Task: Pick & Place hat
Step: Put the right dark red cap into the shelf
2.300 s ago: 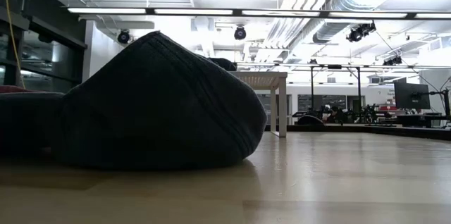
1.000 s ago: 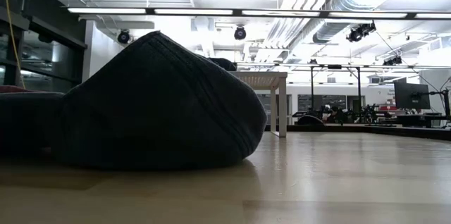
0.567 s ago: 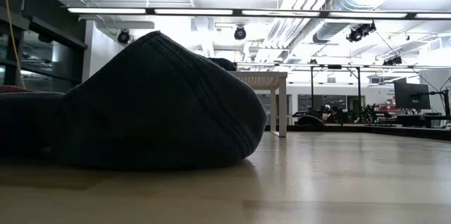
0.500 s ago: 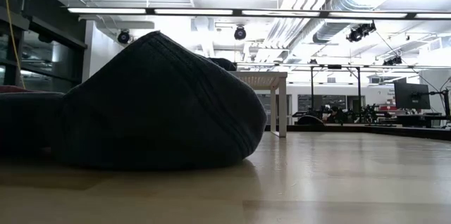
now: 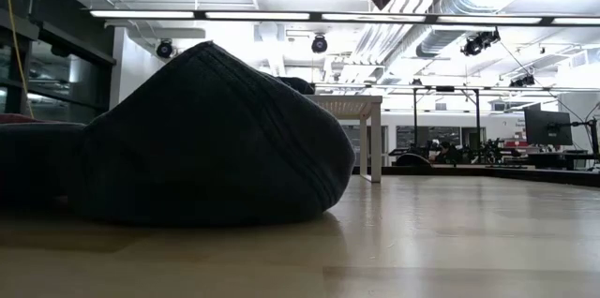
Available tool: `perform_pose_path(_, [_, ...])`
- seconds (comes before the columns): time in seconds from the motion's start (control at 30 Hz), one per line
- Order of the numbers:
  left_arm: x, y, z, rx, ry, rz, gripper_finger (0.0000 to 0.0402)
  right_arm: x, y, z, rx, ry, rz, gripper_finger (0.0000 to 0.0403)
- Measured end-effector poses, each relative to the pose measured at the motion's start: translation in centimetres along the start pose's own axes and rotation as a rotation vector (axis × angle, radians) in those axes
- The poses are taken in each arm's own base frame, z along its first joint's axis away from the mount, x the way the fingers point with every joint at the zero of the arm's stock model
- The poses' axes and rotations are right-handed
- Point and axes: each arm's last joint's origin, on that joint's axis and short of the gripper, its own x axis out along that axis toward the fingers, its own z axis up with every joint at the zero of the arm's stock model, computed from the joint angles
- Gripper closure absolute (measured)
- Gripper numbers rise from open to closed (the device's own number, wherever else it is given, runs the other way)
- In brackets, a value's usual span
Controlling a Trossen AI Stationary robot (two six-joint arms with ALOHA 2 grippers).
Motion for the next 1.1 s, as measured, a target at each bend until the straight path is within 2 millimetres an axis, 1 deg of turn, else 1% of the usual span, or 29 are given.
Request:
perform_pose_path(0.13, [0.0,0.0,-0.1,0.131,0.007,-0.020,0.0383,-1.0,-0.7,0.3,0.084,-0.021,-0.005,0.0310])
perform_pose_path(0.23, [0.0,-0.1,-0.3,0.192,0.029,-0.028,0.0383,-1.6,-1.2,0.4,0.113,-0.028,-0.012,0.0307])
perform_pose_path(0.33, [0.0,-0.1,-0.6,0.253,0.061,-0.049,0.0383,-2.0,-1.8,0.3,0.132,-0.017,-0.026,0.0307])
perform_pose_path(0.4, [-0.1,-0.2,-0.8,0.308,0.076,-0.100,0.0383,-2.1,-2.2,0.1,0.173,-0.001,-0.039,0.0307])
perform_pose_path(0.47, [-0.1,-0.4,-1.0,0.364,0.079,-0.170,0.0383,-1.9,-2.6,-0.2,0.235,0.025,-0.038,0.0307])
perform_pose_path(0.53, [-0.1,-0.6,-1.1,0.390,0.082,-0.244,0.0383,-1.5,-3.1,-0.6,0.301,0.066,0.008,0.0307])
perform_pose_path(0.73, [-0.4,-1.2,-1.1,0.371,0.052,-0.467,0.0383,0.9,-3.6,-2.1,0.406,0.225,0.207,0.0306])
perform_pose_path(0.8, [-0.5,-1.4,-1.0,0.358,0.039,-0.540,0.0383,1.5,-3.7,-2.4,0.391,0.255,0.264,0.0306])
perform_pose_path(0.87, [-0.6,-1.6,-0.7,0.344,0.005,-0.610,0.0383,2.1,-3.5,-2.6,0.323,0.261,0.325,0.0306])
perform_pose_path(1.0, [-0.8,-2.0,0.3,0.331,-0.122,-0.754,0.0383,3.1,-2.9,-3.0,0.168,0.251,0.374,0.0306])
perform_pose_path(1.1, [-1.1,-2.2,1.0,0.331,-0.211,-0.826,0.0383,3.6,-2.5,-3.0,0.094,0.228,0.414,0.0306])
